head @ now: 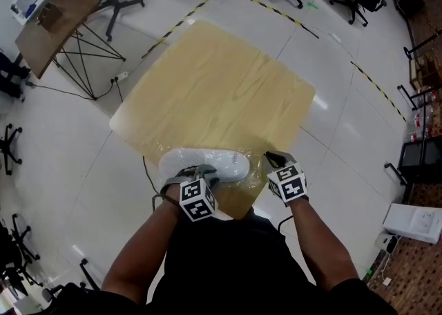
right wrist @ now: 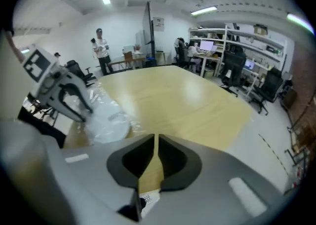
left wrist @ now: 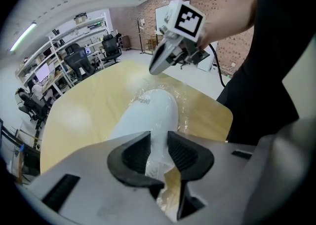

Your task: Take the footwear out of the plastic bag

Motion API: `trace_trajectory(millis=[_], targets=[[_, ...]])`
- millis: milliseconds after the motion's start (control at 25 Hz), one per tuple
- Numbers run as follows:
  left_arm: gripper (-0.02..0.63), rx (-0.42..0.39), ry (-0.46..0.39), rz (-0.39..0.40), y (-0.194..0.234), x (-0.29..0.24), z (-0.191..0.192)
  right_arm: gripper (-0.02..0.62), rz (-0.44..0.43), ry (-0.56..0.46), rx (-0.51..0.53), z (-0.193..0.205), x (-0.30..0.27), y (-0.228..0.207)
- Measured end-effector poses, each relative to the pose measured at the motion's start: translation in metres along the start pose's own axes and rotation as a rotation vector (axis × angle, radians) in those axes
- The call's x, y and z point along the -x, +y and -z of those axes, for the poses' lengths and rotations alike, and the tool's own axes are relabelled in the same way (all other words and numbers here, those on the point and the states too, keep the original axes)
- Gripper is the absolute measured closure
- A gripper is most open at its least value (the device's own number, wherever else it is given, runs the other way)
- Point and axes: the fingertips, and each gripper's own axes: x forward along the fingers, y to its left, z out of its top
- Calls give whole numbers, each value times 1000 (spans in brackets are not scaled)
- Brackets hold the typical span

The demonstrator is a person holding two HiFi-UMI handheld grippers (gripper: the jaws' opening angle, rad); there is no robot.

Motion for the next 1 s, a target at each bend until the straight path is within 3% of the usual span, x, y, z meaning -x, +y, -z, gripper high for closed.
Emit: trace_trajectory(millis=[120, 280, 440, 560, 720, 840, 1000], targets=[[491, 6, -4, -1, 1, 2, 3, 565, -139, 43, 182, 19, 9, 62], [492, 75, -17, -22, 8, 0, 2, 565, -136, 100, 263, 44, -2, 86], [494, 97, -22, -35, 10, 0, 3, 579, -141, 101, 268, 63, 8, 87], [494, 94, -29, -35, 8, -2, 0, 592, -168, 128, 180, 87, 25, 72], [494, 79, -40, -28, 9, 0, 2, 594, -197, 1, 86, 47, 40, 73], [494, 79, -37, -35, 8, 1, 4, 594, -136, 27, 125, 28, 19, 72], [495, 90, -30, -41, 8, -1, 1, 592, -122, 133, 219, 52, 1, 74]])
